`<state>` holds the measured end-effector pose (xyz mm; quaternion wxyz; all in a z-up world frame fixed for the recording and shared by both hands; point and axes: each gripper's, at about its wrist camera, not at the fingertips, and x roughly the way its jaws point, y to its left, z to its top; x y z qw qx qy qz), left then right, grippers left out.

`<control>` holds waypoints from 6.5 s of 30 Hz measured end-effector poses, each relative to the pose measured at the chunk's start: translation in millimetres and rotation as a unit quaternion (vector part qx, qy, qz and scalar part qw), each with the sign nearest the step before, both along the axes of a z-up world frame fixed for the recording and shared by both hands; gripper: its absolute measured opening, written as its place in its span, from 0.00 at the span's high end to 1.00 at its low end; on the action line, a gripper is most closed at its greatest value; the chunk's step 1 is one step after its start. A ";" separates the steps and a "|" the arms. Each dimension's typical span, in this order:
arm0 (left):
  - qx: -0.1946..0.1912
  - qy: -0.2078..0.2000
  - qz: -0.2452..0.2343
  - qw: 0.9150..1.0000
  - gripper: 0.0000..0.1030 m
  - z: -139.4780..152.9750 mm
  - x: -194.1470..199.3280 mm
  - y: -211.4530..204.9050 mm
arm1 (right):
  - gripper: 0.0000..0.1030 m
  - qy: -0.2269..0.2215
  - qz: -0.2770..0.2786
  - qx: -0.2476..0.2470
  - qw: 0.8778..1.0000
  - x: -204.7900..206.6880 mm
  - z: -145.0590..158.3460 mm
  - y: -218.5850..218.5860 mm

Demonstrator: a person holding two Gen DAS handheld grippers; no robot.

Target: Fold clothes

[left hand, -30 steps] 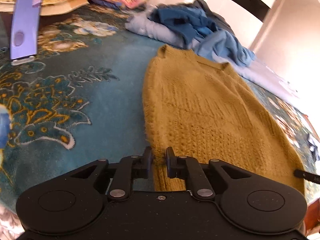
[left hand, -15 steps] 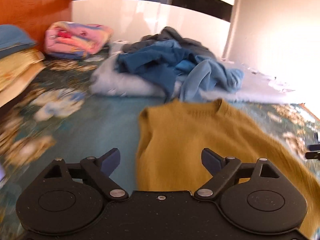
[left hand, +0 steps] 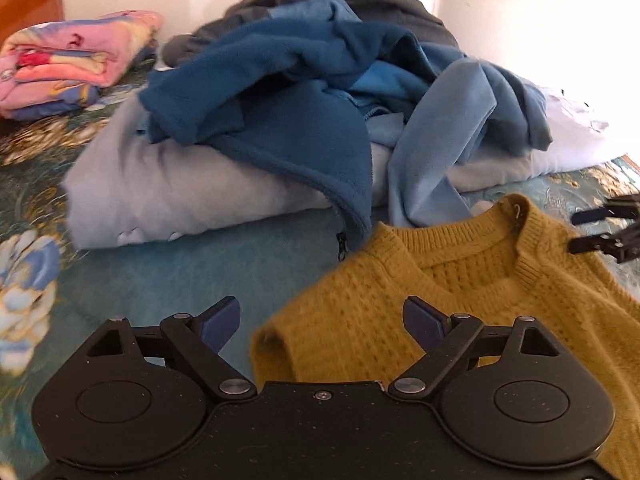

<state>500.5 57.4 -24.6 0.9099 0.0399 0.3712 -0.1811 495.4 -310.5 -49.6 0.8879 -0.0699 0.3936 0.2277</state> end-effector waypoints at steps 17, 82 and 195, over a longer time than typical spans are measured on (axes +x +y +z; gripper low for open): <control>-0.039 -0.062 0.010 0.997 0.93 37.2 -48.6 -1.3 | 0.94 -0.014 -0.006 0.015 1.000 -28.8 47.3 13.9; -0.038 -0.034 0.091 0.995 0.37 28.1 -419.6 -40.5 | 0.38 0.041 -0.245 0.142 0.958 -410.8 8.5 -60.3; -0.249 0.068 0.123 0.958 0.60 -24.0 -267.5 94.4 | 0.84 0.183 -0.087 0.347 0.915 -369.1 0.9 88.6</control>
